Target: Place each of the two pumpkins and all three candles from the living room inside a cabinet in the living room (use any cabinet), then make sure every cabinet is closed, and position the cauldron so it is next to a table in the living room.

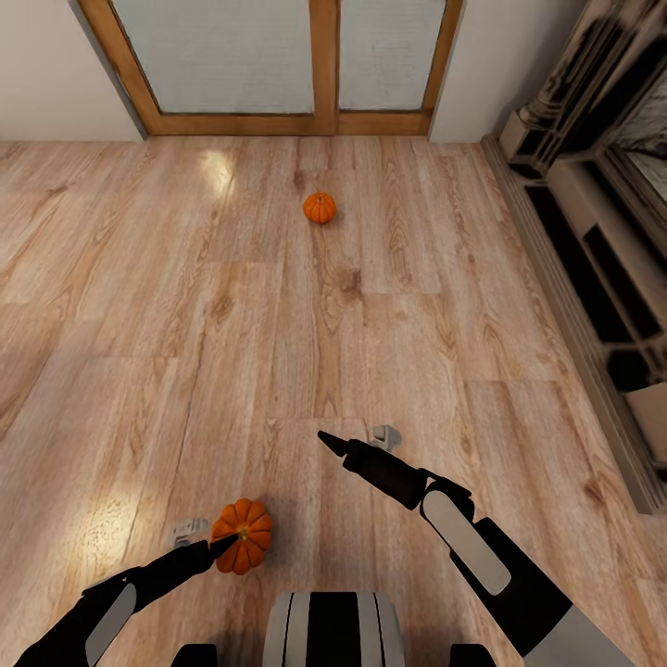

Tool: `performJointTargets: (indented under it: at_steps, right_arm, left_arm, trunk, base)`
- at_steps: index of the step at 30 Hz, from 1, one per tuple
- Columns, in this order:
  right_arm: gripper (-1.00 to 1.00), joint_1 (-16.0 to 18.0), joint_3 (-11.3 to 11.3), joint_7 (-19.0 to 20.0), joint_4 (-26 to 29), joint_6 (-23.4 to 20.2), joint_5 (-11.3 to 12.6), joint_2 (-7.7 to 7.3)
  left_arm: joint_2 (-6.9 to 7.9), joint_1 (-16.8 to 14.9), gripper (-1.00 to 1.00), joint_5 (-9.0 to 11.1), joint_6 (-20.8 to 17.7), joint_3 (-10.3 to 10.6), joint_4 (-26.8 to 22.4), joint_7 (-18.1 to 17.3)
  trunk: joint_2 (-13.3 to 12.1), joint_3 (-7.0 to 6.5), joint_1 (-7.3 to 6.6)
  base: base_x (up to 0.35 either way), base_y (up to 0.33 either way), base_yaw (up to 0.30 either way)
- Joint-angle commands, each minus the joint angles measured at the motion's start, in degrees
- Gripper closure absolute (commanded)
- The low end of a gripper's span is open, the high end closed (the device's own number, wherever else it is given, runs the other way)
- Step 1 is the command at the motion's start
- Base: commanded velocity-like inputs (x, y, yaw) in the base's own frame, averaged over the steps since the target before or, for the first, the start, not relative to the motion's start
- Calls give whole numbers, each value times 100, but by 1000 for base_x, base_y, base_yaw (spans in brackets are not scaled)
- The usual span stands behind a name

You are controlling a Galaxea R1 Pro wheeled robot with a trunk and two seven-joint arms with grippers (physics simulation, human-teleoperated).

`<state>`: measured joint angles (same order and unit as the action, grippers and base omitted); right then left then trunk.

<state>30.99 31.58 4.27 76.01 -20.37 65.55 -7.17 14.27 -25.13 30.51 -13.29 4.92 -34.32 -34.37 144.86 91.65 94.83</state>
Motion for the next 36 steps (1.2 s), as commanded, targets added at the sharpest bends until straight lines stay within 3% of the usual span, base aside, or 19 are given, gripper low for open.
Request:
performJointTargets:
  at_steps: [1,36]
  right_arm:
    - [-100,3,5,3,2,-11,28,-4]
    - [-100,3,2,3,2,-9,28,-4]
  left_arm:
    - [6,-1,-100,61,-51,20,-5,0]
    - [6,-1,-100,61,-51,18,-5,-5]
  trunk:
    - [1,3,-1]
    - [0,-19,-3]
  base:
    - [0,0,0]
    - [0,0,0]
